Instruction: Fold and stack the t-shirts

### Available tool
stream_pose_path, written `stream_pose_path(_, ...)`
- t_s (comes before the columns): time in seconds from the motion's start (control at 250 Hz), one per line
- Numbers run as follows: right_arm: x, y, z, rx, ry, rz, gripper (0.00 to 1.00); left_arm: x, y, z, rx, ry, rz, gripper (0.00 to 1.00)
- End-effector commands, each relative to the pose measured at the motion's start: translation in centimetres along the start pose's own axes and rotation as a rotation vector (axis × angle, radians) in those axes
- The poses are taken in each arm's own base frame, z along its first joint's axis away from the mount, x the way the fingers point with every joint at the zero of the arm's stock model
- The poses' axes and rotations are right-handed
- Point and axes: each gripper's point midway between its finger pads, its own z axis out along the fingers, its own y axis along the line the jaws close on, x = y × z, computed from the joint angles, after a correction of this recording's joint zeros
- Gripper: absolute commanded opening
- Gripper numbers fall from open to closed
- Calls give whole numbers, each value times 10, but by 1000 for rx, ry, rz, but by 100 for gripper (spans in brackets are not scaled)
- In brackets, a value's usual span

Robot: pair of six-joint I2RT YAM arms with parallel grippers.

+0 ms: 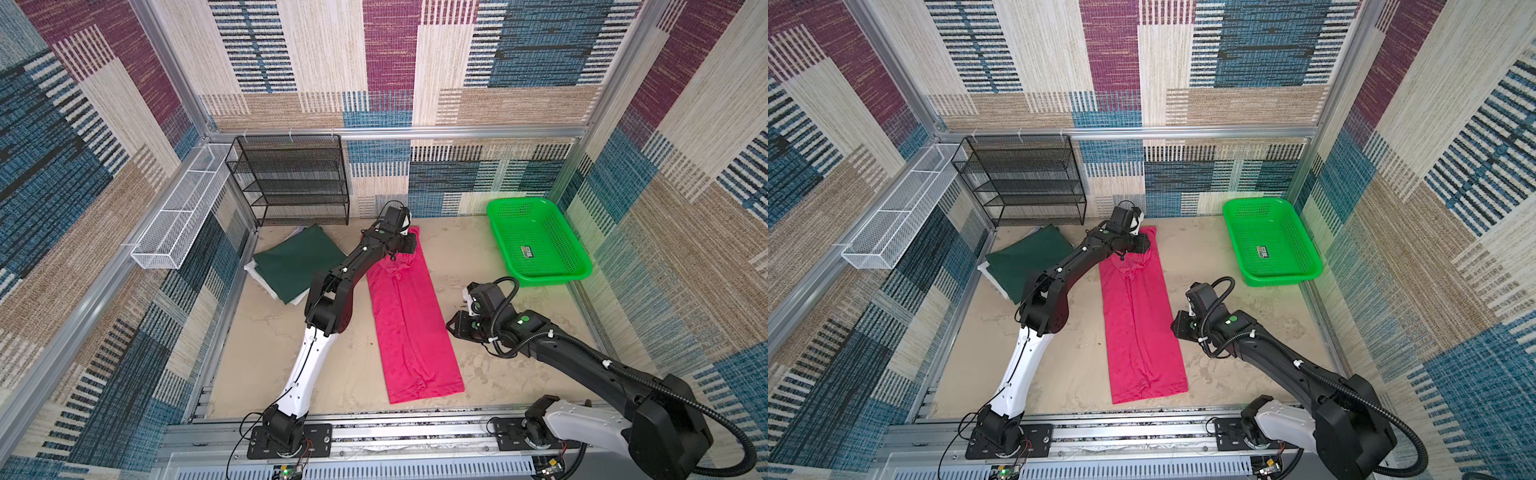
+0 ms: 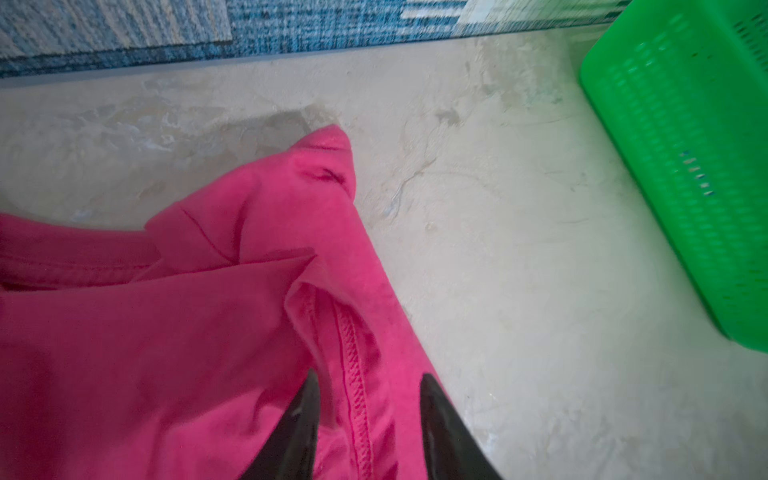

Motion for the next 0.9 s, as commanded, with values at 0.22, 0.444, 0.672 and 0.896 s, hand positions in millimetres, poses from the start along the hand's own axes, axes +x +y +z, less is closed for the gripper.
stream_pose_path(0.22, -10, 6, 3, -25, -21, -27, 35, 20, 22, 7, -127, 55, 22, 36)
stream_pose_path(0.444, -7, 3, 8, -28, -1, -26, 35, 21, 21, 12, -113, 51, 33, 15)
stream_pose_path(0.672, -4, 2, 11, -39, 11, -24, 35, 10, 8, -5, -96, 1, 67, 0)
stream_pose_path(0.896, 3, 1, 15, -54, 27, -25, 35, 2, -7, -21, -69, -44, 100, 0)
